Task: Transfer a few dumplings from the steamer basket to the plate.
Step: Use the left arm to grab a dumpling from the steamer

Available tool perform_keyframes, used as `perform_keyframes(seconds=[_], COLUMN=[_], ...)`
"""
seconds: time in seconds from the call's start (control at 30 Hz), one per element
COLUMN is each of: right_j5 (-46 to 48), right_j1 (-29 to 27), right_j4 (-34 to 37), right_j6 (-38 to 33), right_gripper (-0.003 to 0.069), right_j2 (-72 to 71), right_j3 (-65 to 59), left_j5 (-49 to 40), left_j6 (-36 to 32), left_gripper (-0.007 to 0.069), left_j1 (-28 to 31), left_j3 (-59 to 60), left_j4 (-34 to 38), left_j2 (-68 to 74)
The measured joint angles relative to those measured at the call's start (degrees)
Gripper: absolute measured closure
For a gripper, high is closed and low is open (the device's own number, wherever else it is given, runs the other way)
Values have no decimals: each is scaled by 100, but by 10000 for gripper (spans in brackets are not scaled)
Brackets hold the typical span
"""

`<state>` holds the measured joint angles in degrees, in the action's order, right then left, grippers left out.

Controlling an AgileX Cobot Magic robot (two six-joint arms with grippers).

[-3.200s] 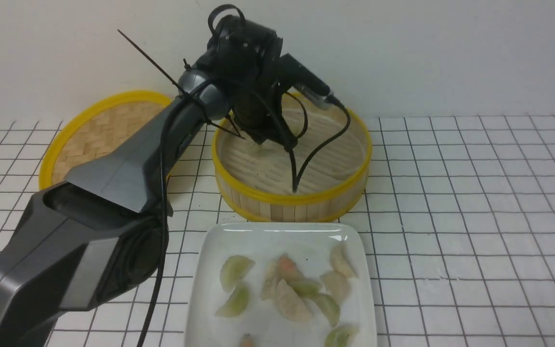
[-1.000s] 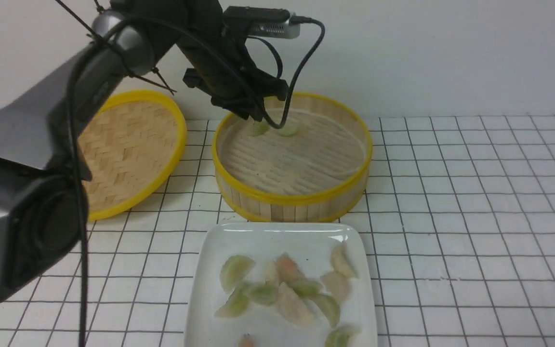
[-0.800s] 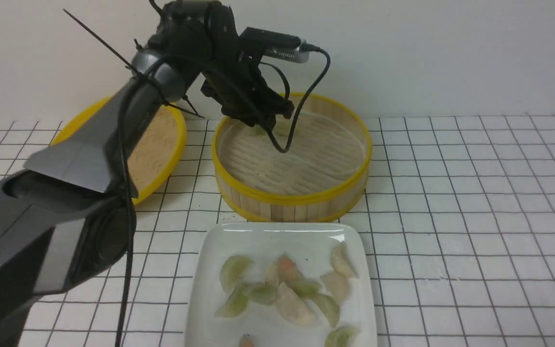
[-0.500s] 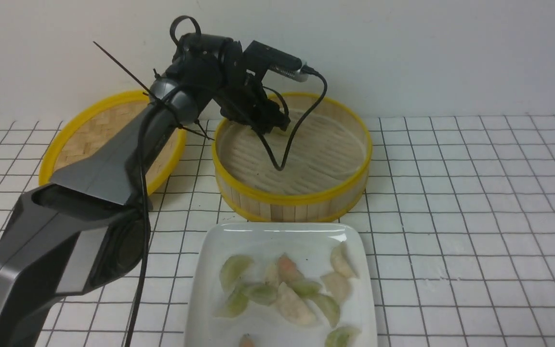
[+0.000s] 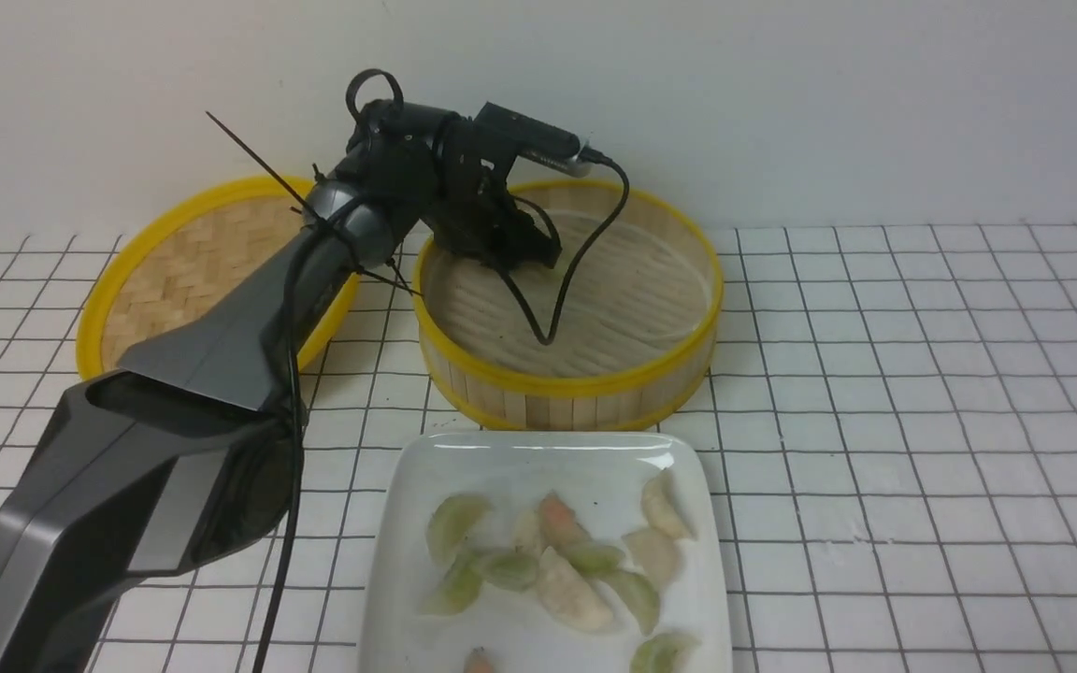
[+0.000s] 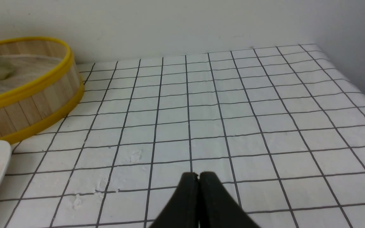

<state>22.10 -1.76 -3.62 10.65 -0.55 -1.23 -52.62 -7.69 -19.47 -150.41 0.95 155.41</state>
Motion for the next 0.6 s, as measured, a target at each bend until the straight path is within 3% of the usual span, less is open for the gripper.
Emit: perform_keyframes(seconds=[0.07,0.3,0.47,0.6], right_j5=[0,0,0,0], right_j1=[0,0,0,0], right_j4=[0,0,0,0], right_j6=[0,0,0,0], right_gripper=[669,669,669,669], right_j2=[0,0,0,0], right_j3=[0,0,0,0], left_j5=[-142,-1735,-1871,-1885], left_j6=[0,4,21,109], left_gripper=[507,503,503,504], left_j1=[-7,-18,-18,-34], left_j3=[0,-337,-551,-129], left_j4=[-44,-35,192,817], left_j2=[-48,-598,-1397,-2268])
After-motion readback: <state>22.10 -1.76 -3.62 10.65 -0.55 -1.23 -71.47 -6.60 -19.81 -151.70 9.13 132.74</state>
